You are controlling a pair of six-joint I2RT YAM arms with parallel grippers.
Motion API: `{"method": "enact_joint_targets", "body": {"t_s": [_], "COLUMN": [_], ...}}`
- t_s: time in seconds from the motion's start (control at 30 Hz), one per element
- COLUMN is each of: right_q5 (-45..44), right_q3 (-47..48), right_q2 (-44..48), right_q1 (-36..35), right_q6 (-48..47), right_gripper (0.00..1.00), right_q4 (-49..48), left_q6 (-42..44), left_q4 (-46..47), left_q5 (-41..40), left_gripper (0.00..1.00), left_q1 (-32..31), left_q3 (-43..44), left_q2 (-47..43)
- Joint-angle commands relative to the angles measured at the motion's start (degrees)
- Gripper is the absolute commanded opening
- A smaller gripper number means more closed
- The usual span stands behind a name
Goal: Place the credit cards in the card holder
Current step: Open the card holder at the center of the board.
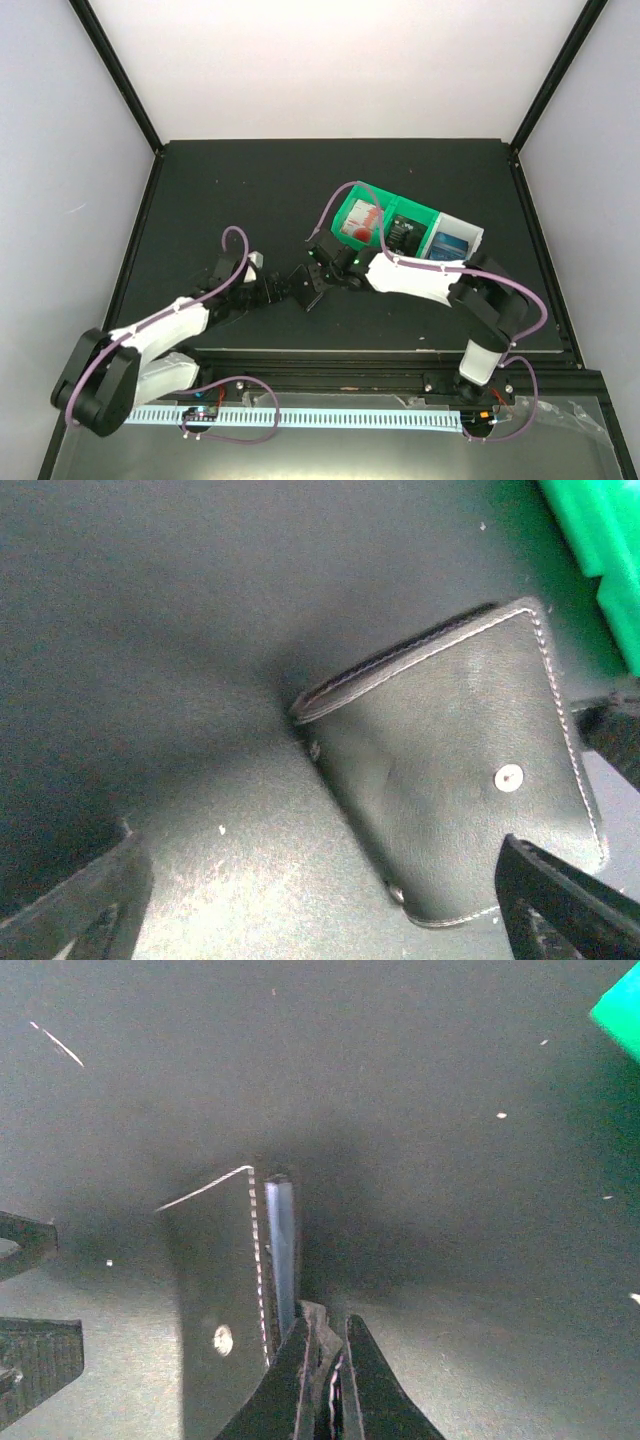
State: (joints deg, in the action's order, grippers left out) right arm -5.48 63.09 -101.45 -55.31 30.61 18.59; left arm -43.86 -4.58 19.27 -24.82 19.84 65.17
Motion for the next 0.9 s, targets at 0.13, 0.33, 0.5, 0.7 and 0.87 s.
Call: {"method": "enact_joint_targets", "body": {"t_s": [0.13,0.33,0.5,0.7,0.87], "right_q5": [-5.05,-6.45,-7.18,-11.52,-11.38], "right_q3": [3.09,4.32,6.08,8.87,8.58], "right_q2": [4.94,6.88,7.98,7.49,6.52], "right_q1": [-0.08,-0.64,-1.39,-3.33,-4.01], "right_q6": [5.24,7.4,9.41,11.85,13.76], "right_gripper": [0.01,0.01,0.01,0.01,0.01], "right_q4": [9.8,13.3,16.08,19.05,17.96], "left_q6": [5.05,6.05,3.68,0.03,1.14], "left_q4": [-11.08,-11.24,-5.62,3.61,3.7], "left_q5": [-6.52,0.94,11.63,18.51,15.7], "left_gripper": [0.99,0.99,0.99,0.99,0.94], "left_q1": [0.3,0.39,0.39,0.3,0.22], "left_q3": [4.83,5.7,4.69,1.44,1.06], "left_q2": [-11.75,-17.05,-17.16,-13.3,-8.66]}}
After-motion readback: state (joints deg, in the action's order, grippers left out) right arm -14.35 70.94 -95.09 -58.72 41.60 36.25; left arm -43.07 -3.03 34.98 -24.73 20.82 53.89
